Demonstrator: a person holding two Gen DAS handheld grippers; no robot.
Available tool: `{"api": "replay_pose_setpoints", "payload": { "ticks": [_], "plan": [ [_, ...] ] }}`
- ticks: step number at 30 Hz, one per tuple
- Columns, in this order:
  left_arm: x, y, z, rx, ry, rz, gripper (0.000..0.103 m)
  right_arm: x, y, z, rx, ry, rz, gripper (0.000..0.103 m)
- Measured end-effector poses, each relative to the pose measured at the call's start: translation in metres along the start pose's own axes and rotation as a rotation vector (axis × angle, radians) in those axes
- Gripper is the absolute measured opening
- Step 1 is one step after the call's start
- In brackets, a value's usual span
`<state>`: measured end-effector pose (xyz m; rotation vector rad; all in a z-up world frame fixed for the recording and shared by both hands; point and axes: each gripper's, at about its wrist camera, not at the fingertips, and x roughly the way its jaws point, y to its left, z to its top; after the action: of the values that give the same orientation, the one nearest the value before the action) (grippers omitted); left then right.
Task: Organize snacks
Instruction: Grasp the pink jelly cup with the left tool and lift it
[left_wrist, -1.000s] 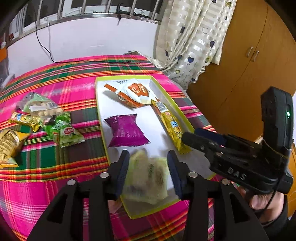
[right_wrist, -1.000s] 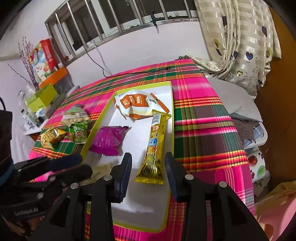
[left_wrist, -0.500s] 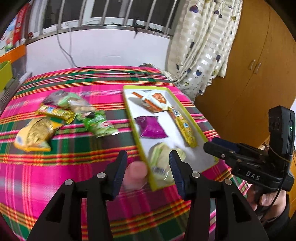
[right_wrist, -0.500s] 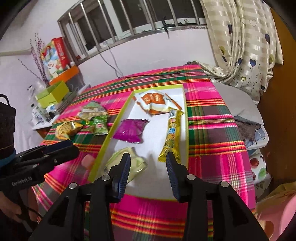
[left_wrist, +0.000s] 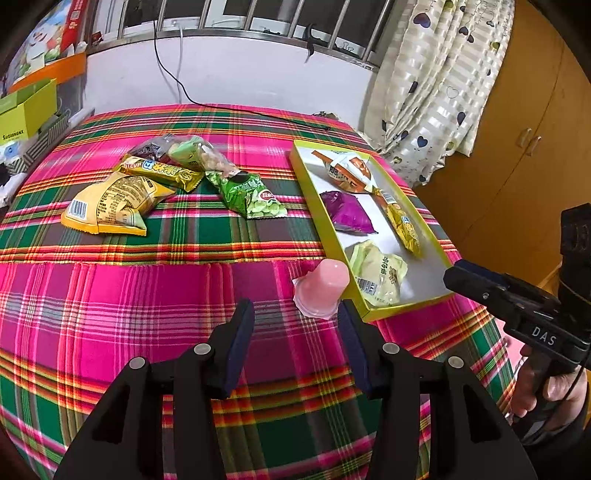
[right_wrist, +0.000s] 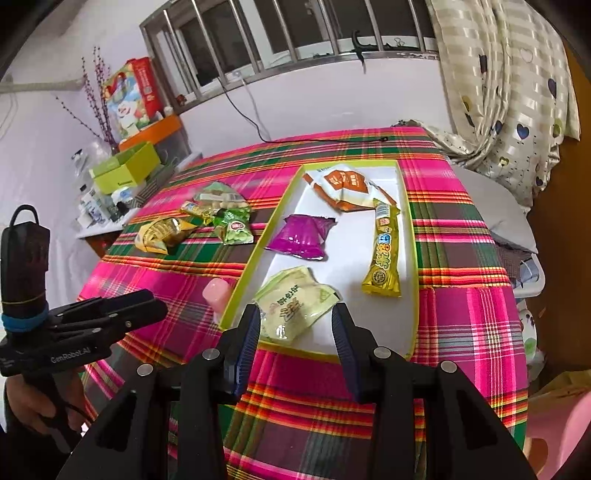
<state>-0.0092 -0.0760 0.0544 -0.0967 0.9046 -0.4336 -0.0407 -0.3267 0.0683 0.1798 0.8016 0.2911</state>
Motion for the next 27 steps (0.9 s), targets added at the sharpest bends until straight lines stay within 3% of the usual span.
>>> {"api": "replay_pose_setpoints", "payload": {
  "ticks": [15,27],
  "plan": [
    [0.043,-0.01,0.005,0.066,0.065,-0.02,0.048,0.007,-0.001,0.001,0.002,0.019,0.005,0.038],
    [0.062,-0.017,0.012,0.104,0.051,-0.017,0.048,0.016,-0.005,0.002,0.015,0.03,0.016,0.039]
  ]
}}
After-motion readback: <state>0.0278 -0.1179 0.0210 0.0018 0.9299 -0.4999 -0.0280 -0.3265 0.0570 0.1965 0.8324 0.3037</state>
